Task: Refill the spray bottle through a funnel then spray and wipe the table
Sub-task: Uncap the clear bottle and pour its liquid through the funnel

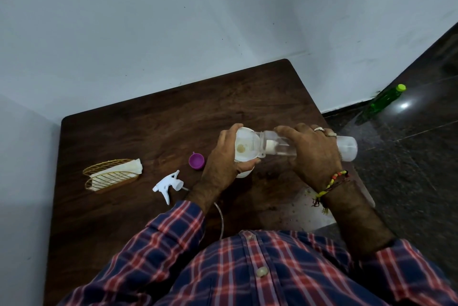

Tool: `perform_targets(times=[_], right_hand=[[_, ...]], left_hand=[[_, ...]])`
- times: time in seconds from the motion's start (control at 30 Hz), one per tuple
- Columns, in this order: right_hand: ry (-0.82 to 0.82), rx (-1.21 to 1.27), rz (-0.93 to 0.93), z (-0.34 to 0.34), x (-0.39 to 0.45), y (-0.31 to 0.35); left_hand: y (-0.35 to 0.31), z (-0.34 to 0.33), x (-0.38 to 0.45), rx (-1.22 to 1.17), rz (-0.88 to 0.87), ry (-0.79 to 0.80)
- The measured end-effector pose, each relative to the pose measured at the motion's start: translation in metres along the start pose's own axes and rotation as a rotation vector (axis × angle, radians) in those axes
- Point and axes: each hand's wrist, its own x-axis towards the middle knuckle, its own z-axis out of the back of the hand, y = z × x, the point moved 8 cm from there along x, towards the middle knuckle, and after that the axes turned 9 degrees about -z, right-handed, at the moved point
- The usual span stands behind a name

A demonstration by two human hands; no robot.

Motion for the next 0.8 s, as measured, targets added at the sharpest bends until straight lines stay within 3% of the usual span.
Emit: perform_targets(times=[0.8], right_hand=[[-0.081, -0.059, 0.028, 0.0034, -0.0009, 0.0025]], left_hand=[[-0.0007, 0.0003, -0.001, 0.008, 0.009, 0.004]])
